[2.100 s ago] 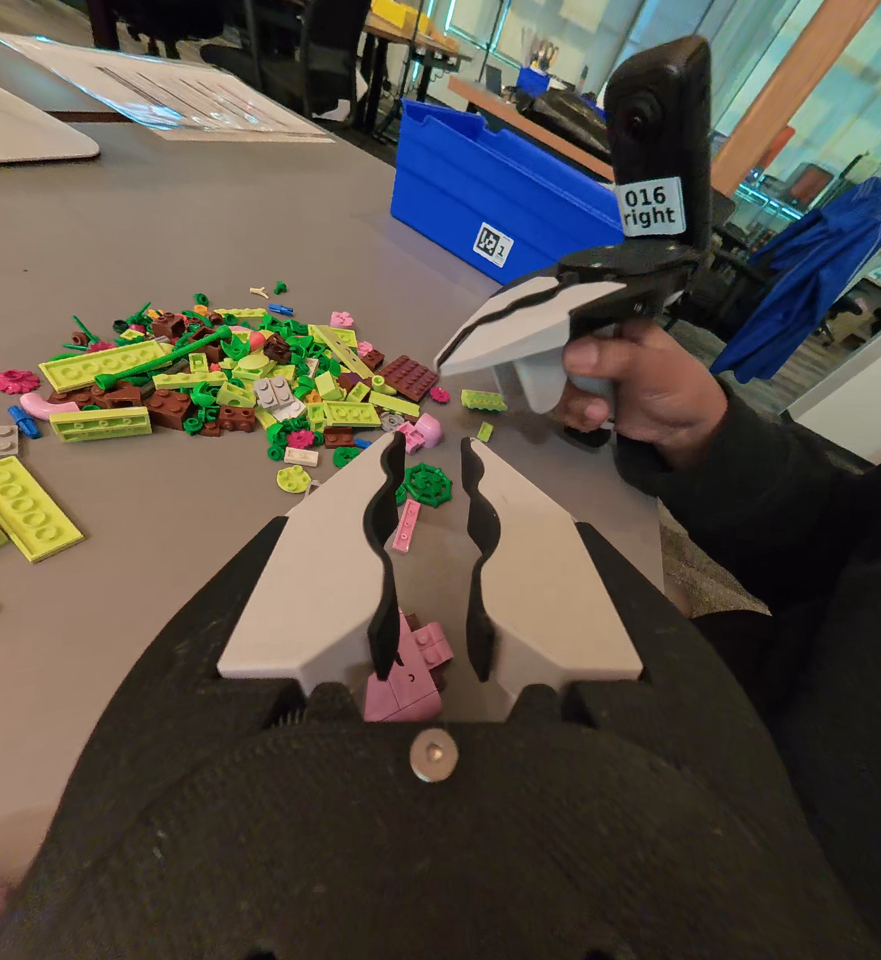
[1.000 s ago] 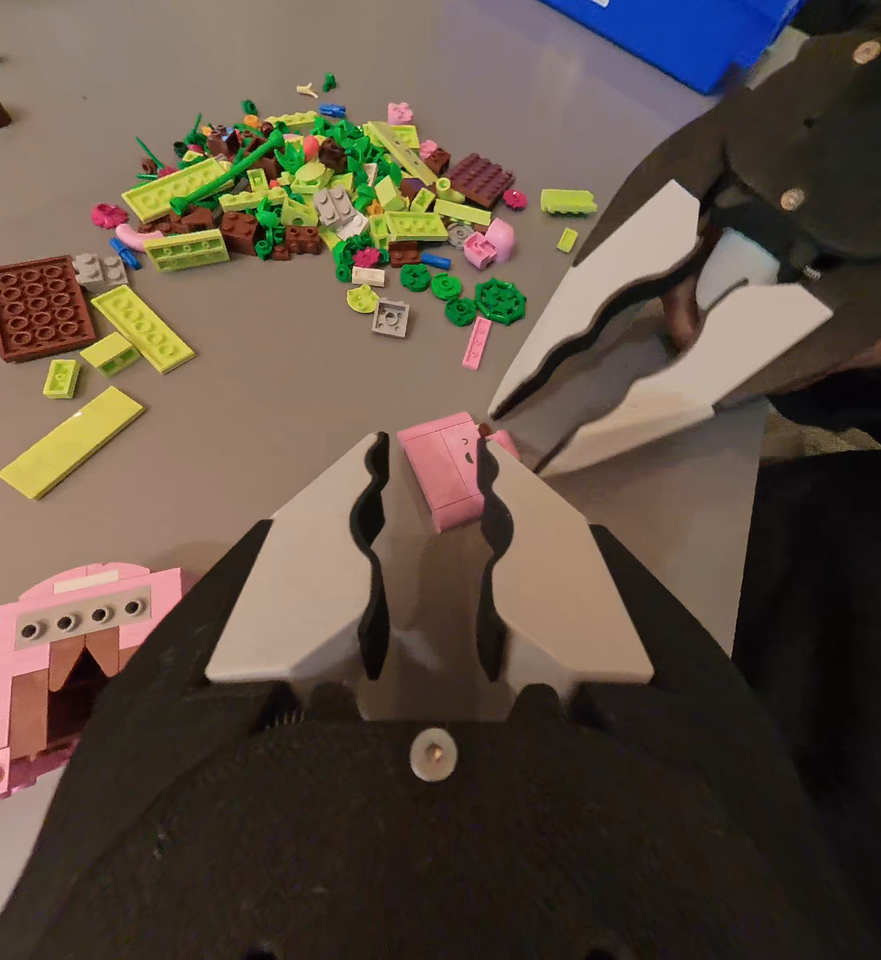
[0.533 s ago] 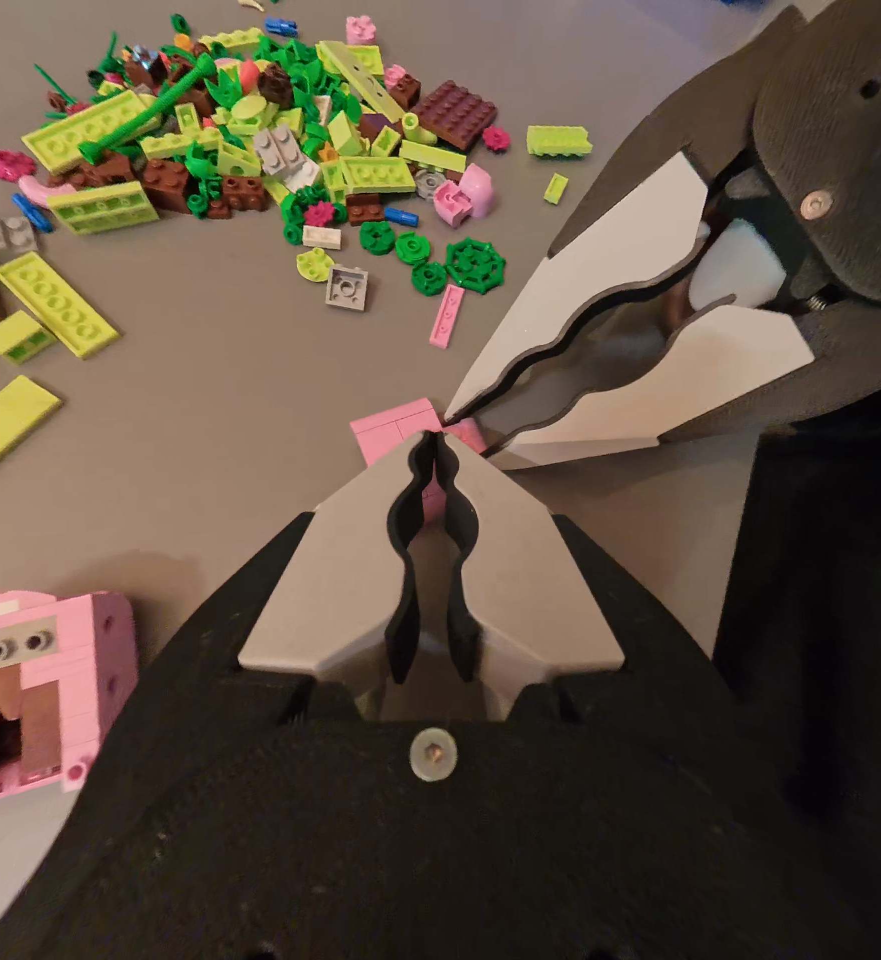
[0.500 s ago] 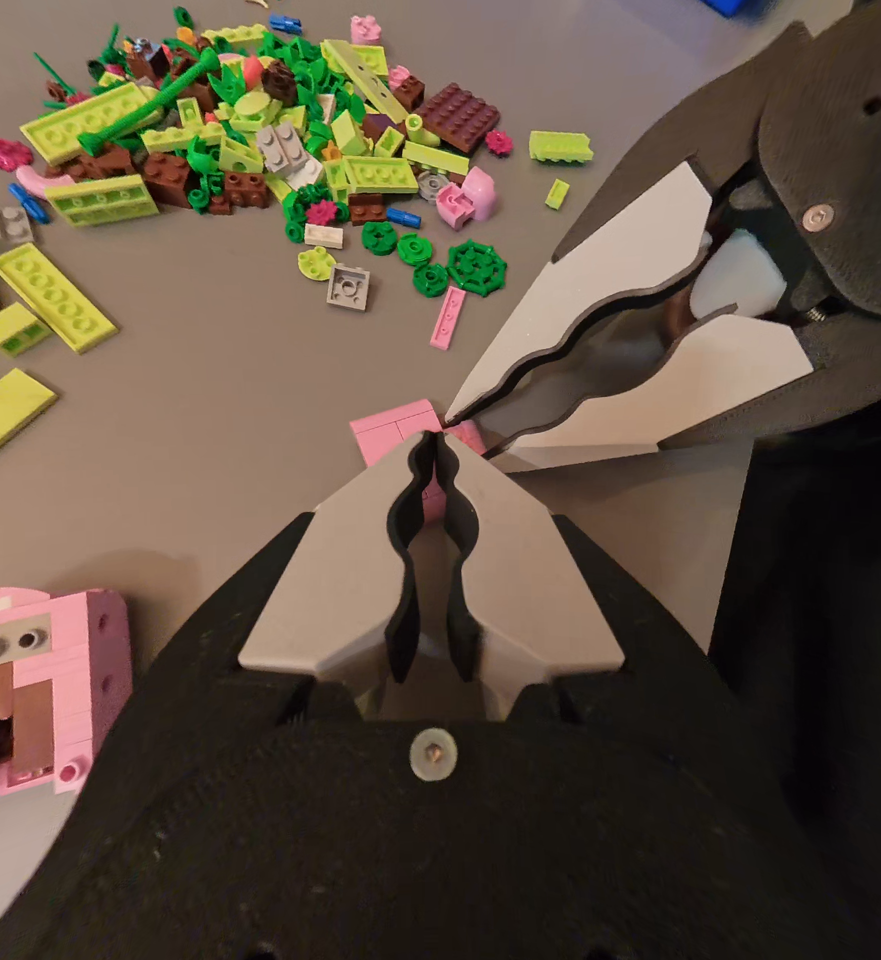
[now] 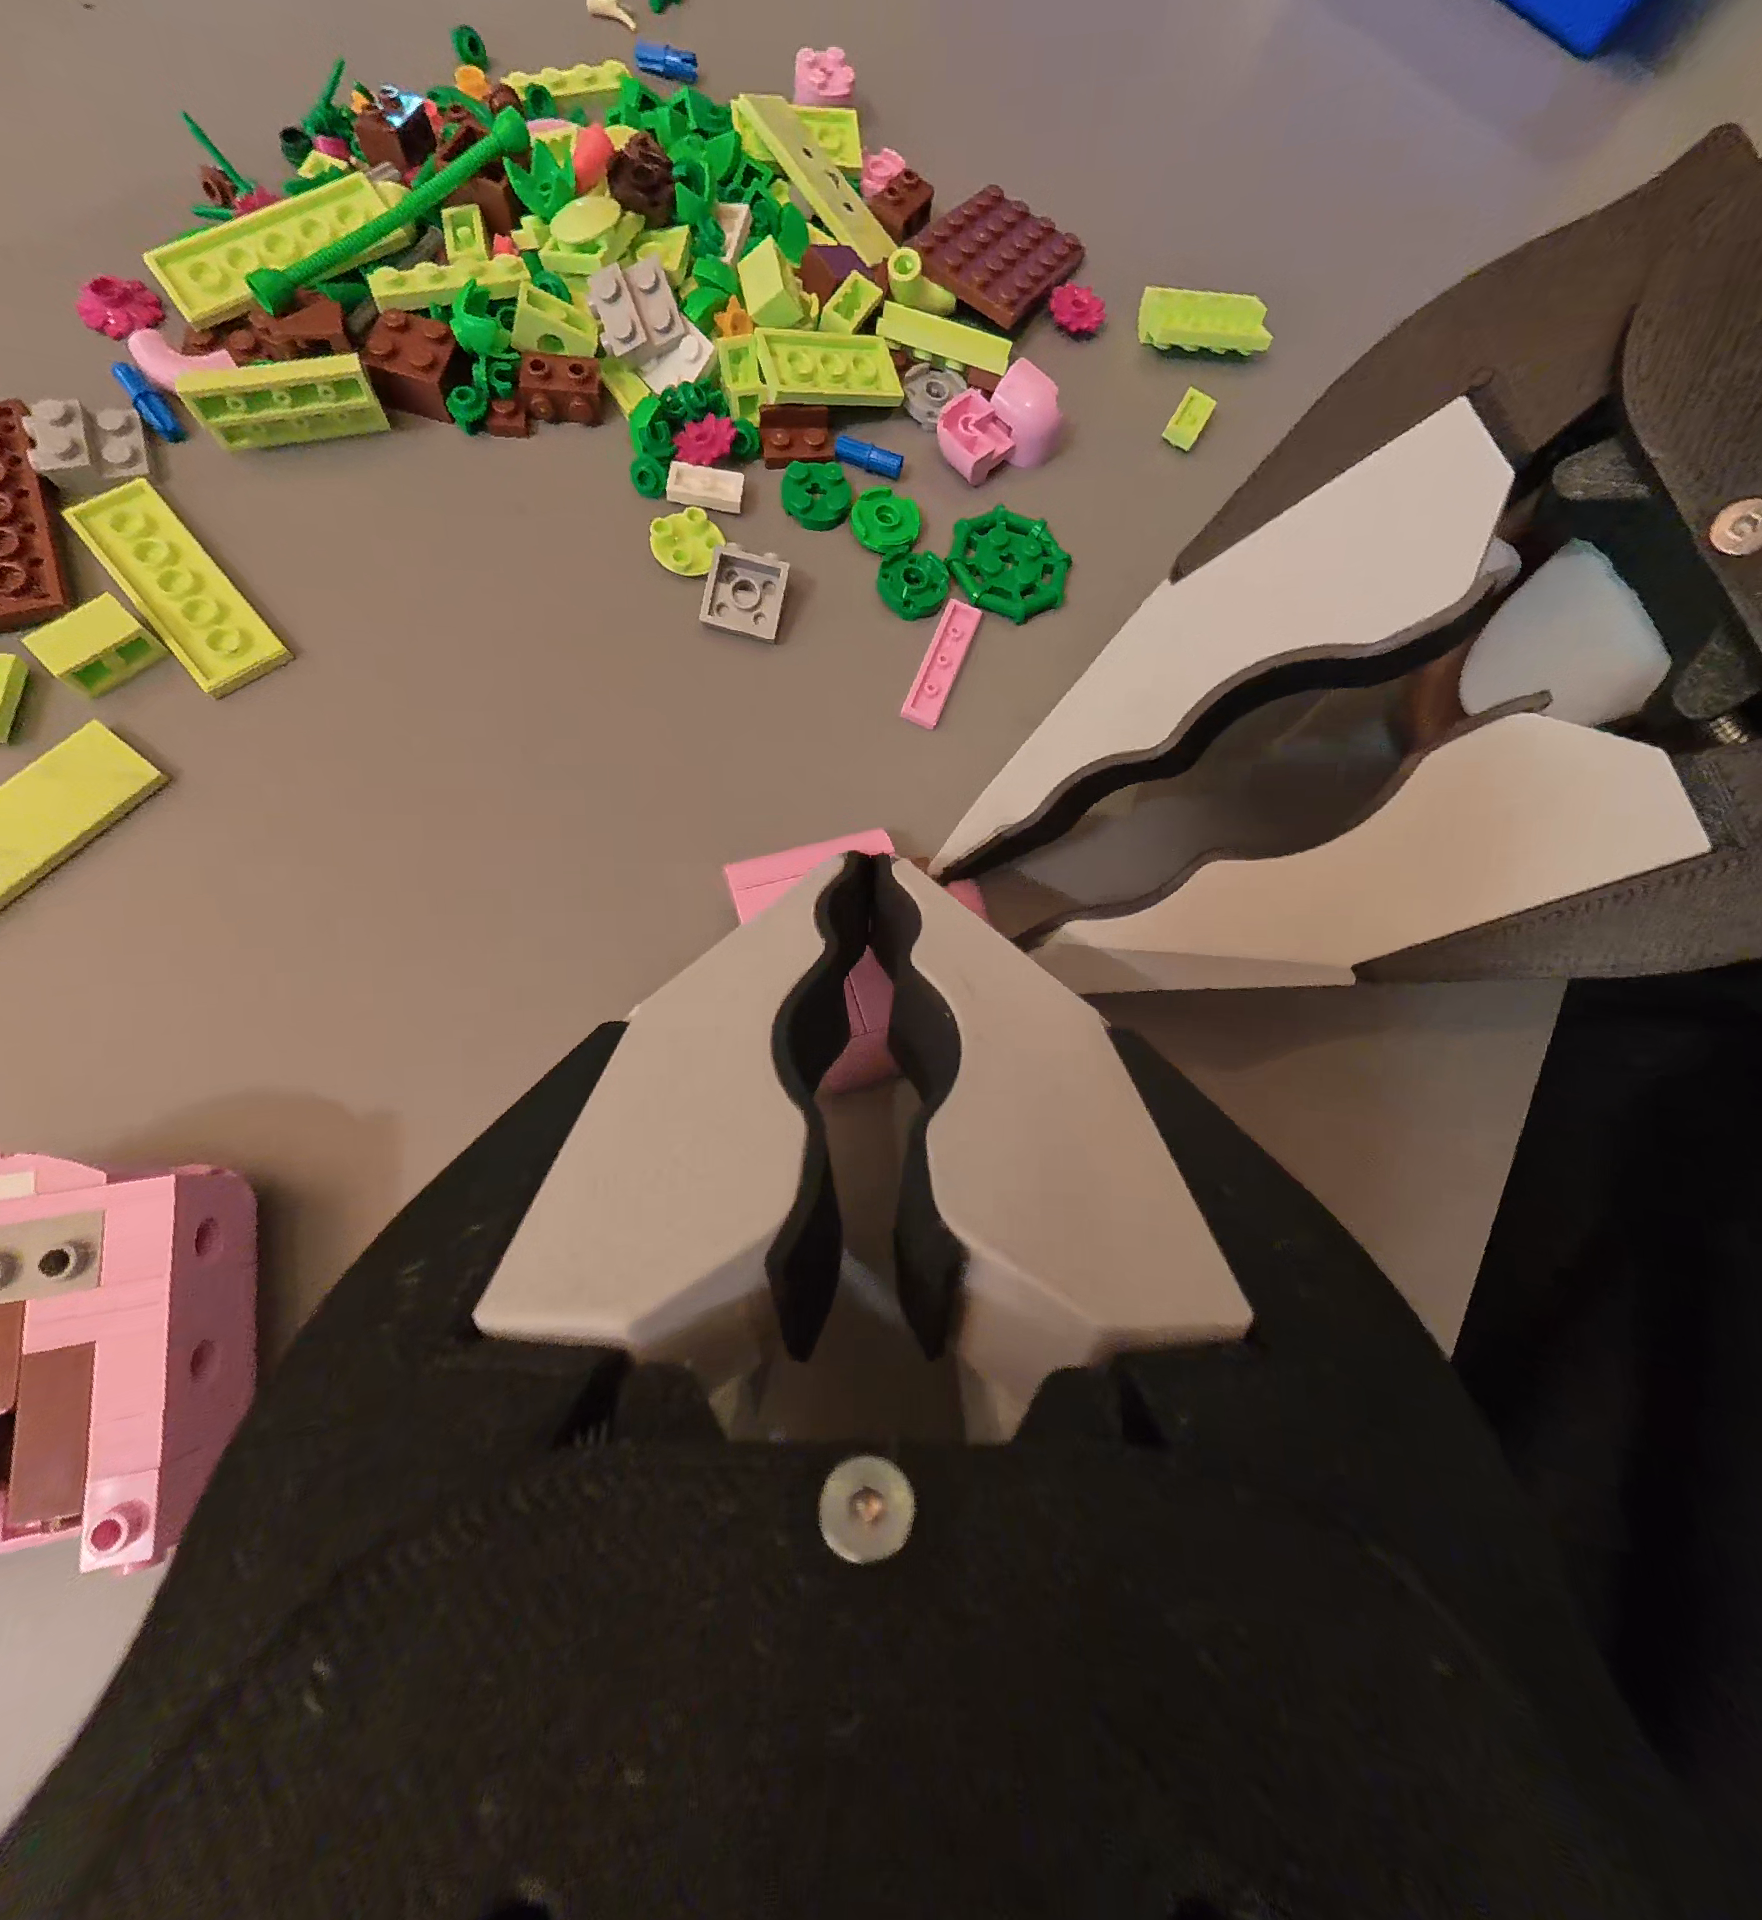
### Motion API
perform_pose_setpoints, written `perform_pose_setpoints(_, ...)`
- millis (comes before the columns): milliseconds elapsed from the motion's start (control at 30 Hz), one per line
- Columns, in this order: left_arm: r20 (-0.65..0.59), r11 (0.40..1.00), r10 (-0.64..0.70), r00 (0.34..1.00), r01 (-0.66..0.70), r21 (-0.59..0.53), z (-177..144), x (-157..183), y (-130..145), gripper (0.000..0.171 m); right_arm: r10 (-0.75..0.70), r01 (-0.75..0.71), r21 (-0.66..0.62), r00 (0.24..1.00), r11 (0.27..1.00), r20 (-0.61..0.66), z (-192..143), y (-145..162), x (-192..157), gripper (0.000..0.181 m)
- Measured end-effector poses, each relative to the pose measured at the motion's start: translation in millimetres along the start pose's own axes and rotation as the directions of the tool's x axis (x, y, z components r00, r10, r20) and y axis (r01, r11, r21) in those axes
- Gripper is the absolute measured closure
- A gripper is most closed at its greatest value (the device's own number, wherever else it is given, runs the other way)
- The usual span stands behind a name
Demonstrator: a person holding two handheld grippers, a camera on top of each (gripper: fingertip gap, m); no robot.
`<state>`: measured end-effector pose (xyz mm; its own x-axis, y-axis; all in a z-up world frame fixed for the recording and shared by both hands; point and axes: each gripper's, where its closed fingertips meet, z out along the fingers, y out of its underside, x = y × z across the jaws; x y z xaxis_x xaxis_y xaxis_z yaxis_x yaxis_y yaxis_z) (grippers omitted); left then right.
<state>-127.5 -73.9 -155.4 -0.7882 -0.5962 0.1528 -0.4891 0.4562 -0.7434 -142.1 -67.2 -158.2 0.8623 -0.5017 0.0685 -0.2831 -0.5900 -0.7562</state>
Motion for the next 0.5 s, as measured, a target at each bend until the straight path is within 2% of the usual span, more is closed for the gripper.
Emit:
perform_pose_setpoints(333, -0.016, 0.999, -0.05, 0.999, 0.05, 0.0, 0.5, -1.6, 0.8, 0.168, -0.016, 0.016, 0.026, 1.0, 1.0, 0.0, -2.0, -3.5, 0.1, 0.169)
perform_pose_setpoints(500, 0.008, 0.999, -0.04, 0.999, 0.04, 0.006, 0.5, -3.4, 0.3, 0.167, 0.161, -0.174, 0.099, 0.979, 0.98, 0.122, -9.8, -14.0, 3.9, 0.169)
